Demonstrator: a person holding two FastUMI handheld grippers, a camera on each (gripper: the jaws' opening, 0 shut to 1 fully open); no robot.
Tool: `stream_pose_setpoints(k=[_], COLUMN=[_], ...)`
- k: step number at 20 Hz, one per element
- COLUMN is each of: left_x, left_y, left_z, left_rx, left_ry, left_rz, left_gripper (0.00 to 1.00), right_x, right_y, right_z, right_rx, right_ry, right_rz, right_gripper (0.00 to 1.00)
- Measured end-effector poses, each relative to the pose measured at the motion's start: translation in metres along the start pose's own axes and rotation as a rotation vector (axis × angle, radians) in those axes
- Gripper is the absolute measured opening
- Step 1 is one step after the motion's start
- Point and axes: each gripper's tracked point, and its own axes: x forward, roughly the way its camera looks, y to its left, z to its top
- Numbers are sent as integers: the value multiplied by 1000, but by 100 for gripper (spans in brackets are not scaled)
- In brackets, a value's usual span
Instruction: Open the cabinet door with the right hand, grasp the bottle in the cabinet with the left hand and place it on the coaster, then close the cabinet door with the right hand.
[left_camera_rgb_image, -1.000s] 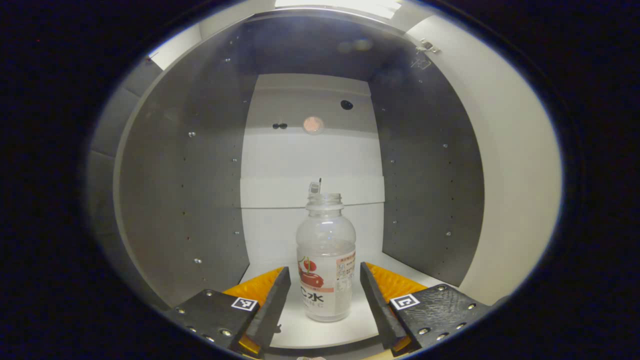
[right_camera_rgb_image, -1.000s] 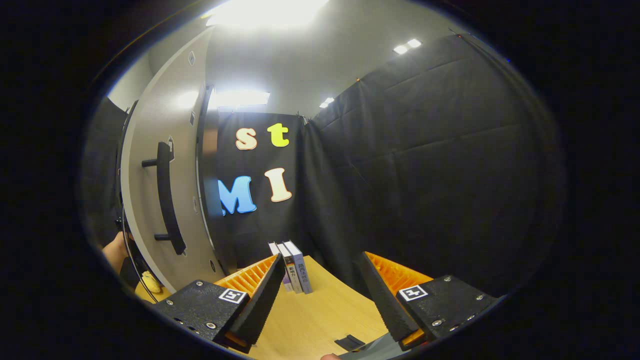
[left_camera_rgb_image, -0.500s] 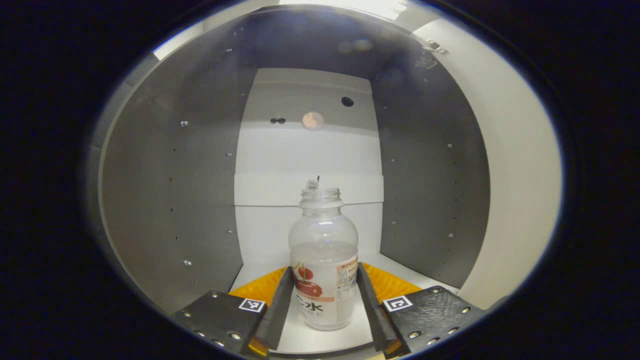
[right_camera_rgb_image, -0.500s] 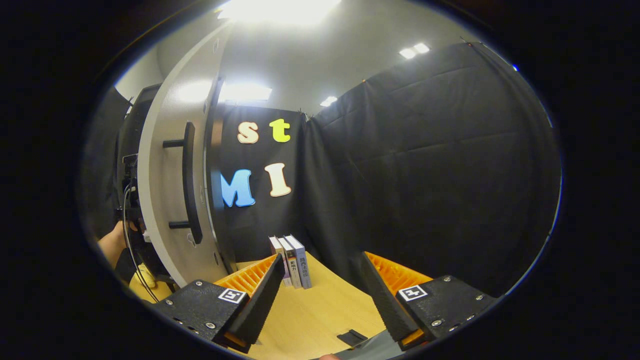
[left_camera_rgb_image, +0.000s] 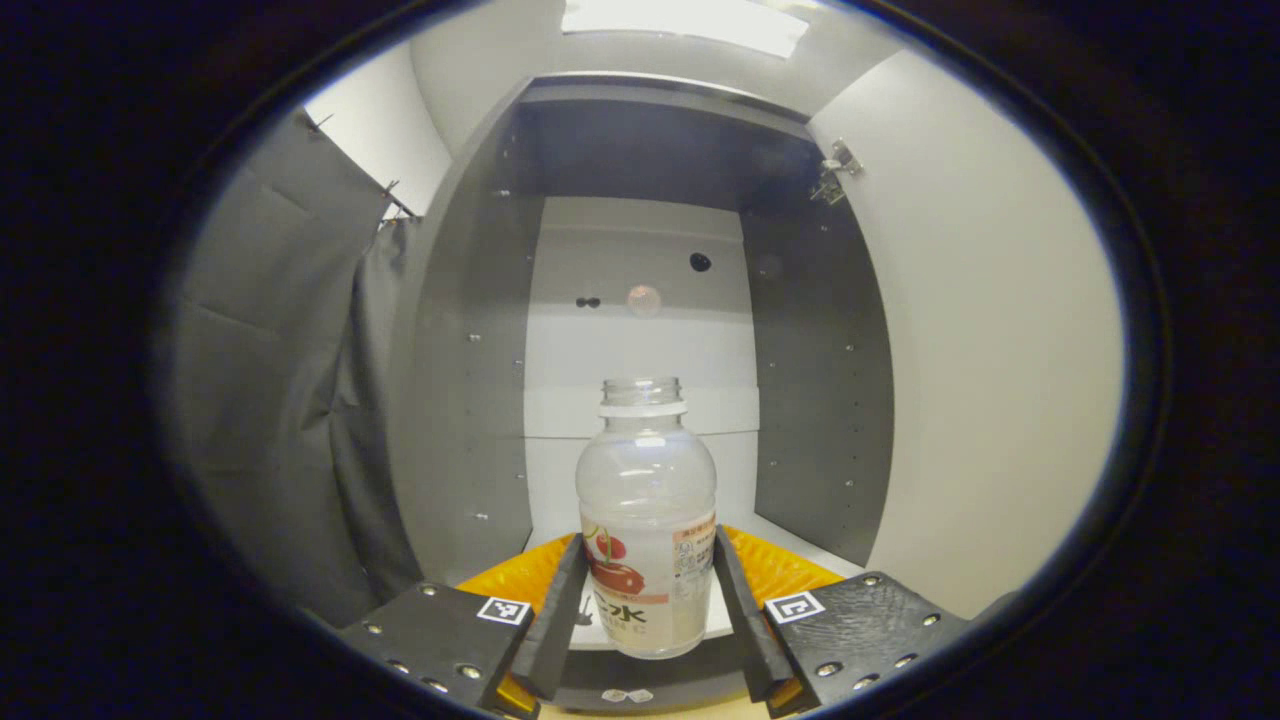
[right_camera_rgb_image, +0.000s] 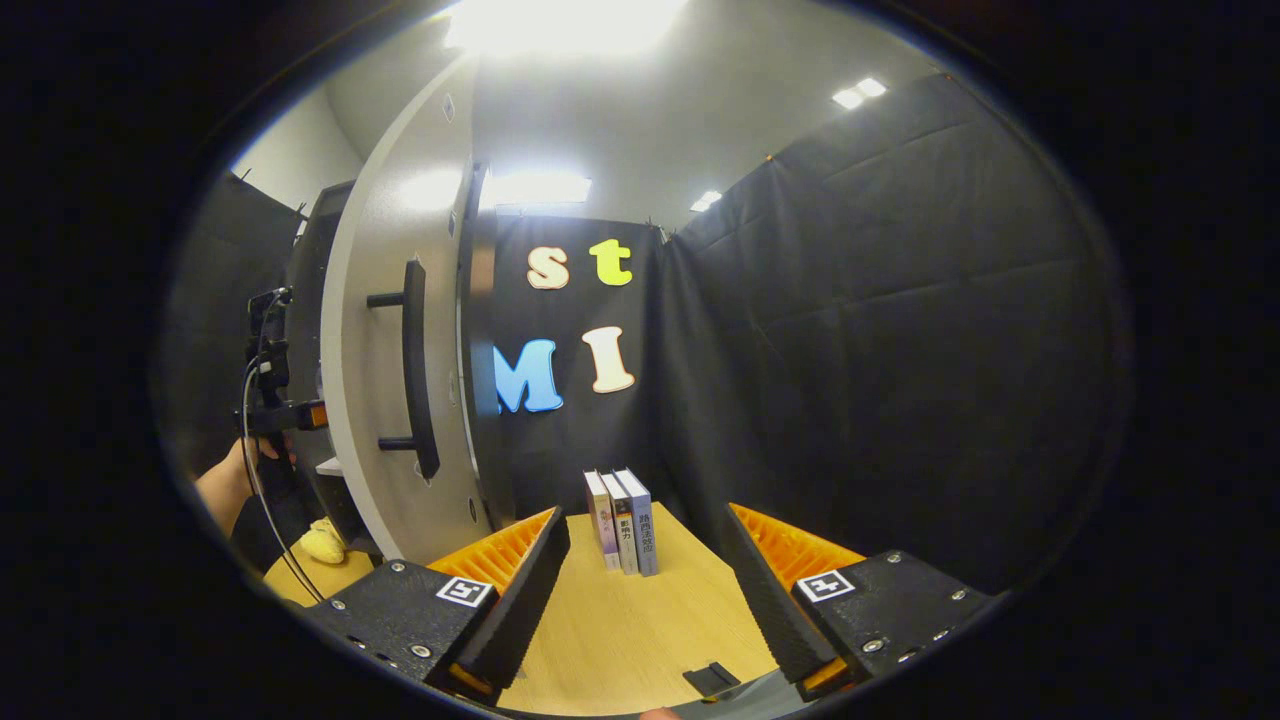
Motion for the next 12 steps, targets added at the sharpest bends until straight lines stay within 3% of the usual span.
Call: stream_pose_setpoints(k=[6, 12], left_x=[-65, -123], left_y=[8, 5], left_z=[-1, -16], left_rx=[3, -8], left_ry=[-14, -23], left_rz=[65, 80], left_gripper=[70, 74], right_x=[-9, -16], right_y=[-8, -11], right_z=[-1, -8], right_rx=[-8, 0], right_ry=[6, 19], right_rz=[85, 146], right_gripper=[95, 95])
